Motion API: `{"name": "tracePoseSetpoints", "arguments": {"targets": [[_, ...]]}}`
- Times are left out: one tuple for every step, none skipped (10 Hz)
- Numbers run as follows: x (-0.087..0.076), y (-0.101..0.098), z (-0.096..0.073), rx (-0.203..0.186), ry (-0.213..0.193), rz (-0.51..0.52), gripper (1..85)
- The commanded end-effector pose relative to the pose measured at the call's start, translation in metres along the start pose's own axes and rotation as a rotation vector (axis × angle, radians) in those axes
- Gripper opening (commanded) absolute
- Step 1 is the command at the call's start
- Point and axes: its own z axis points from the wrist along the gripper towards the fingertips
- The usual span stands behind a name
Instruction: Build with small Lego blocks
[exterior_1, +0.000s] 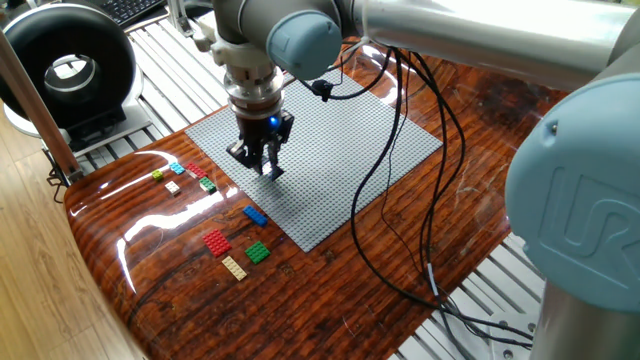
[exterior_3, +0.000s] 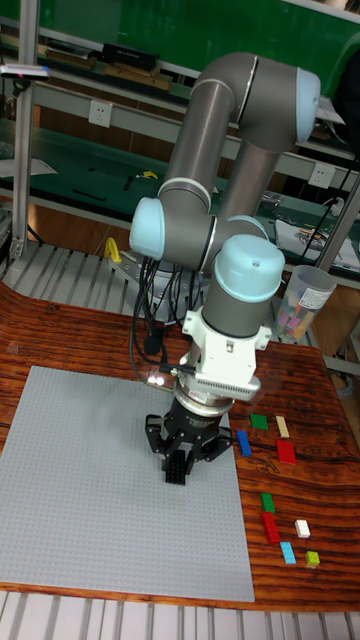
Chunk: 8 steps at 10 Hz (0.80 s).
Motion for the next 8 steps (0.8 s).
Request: {"name": "tracePoseSetpoints", "arguments": {"targets": [[-0.021,0.0037,0.004,-0.019,-0.003,0.008,1.0],[-0.0186,0.006,0.0039,-0.028,0.007,0.013,1.0],[-0.0198,0.0068,0.0039,-0.031,0.002,0.007,1.0],[-0.0194,0.0048,0.0039,-0.023,0.004,0.009,1.0],[-0.0194,0.004,0.004,-0.02,0.004,0.008,1.0],[-0.0203,0.0012,0.004,-0.01,0.0,0.002,1.0],[-0.0199,0.0016,0.004,-0.011,0.002,0.001,1.0],[-0.0194,0.0028,0.004,-0.016,0.004,0.001,1.0]]}}
